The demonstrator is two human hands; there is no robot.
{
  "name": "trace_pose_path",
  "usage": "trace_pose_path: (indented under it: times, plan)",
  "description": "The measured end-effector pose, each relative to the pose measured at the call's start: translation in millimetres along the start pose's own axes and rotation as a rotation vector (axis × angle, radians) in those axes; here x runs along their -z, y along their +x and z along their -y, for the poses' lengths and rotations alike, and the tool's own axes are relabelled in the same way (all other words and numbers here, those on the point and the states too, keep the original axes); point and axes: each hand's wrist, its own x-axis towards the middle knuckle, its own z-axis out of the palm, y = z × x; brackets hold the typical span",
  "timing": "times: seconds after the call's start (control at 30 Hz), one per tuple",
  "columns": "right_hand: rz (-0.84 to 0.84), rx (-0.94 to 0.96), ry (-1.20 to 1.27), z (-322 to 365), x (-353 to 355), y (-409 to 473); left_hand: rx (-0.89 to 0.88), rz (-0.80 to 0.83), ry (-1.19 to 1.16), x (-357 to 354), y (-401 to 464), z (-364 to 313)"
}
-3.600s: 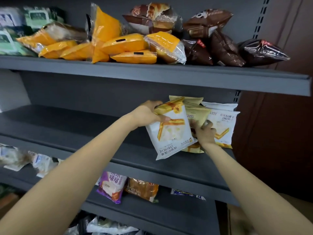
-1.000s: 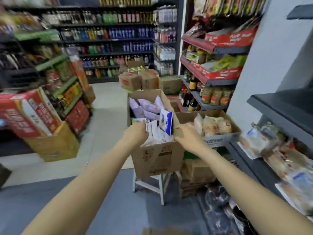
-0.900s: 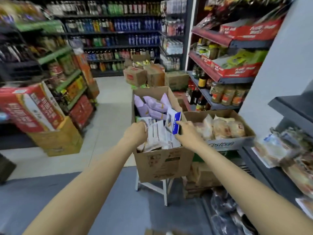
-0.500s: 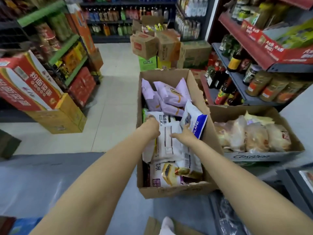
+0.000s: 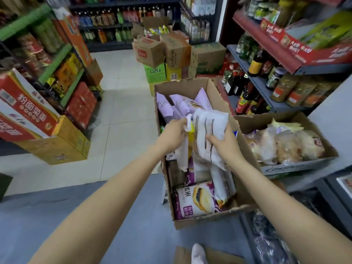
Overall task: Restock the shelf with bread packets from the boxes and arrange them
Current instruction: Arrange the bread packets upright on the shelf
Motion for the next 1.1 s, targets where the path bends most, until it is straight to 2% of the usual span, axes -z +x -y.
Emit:
trace_pose_path:
  times: [0.17,0.23,0.33,0.4,0.47,0.57,0.63,0.7,0.9,1.1]
  plan:
    - [0.078,0.105,0.206,65.2,42.8,-39.4,-0.031,-0.135,-0.657,30.3,-12.3,-65.5]
    - [-0.041,0.139,0.149,69.4,64.6,-57.9,-0.07,-0.152,-0.77,30.6,-15.9,-92.7]
    - [-0.291,0.12,0.005,71.7,100.4,-90.7,-0.174,-0.018,-0.809,20.7,-29.1,-144.6]
    - [-0.402,-0.026,0.067,78.1,128.9,-113.8,-0.166,0.068,-0.864,9.4,-38.1,-183.1]
    - [-0.465,-0.071,0.184,81.3,163.1,-139.7,-0.131,0.197,-0.924,-4.0,-49.5,-221.6]
    - [-0.695,-0.007,0.282,84.8,214.1,-187.0,-0.166,0.512,-1.013,-26.1,-76.2,-283.3]
    - [-0.863,0.032,0.324,87.5,247.8,-221.1,-0.286,0.762,-1.038,-43.0,-104.4,-324.7]
    - [-1.001,0.041,0.318,87.6,283.7,-256.8,-0.421,0.919,-1.036,-62.1,-136.9,-361.0]
    - [-1.154,-0.003,0.211,70.4,392.2,-380.2,-0.629,0.894,-0.981,-127.3,-230.1,-472.2]
    - [-1.316,-0.094,0.202,39.1,508.0,-521.0,-0.685,0.945,-0.987,-211.0,-349.5,-595.3]
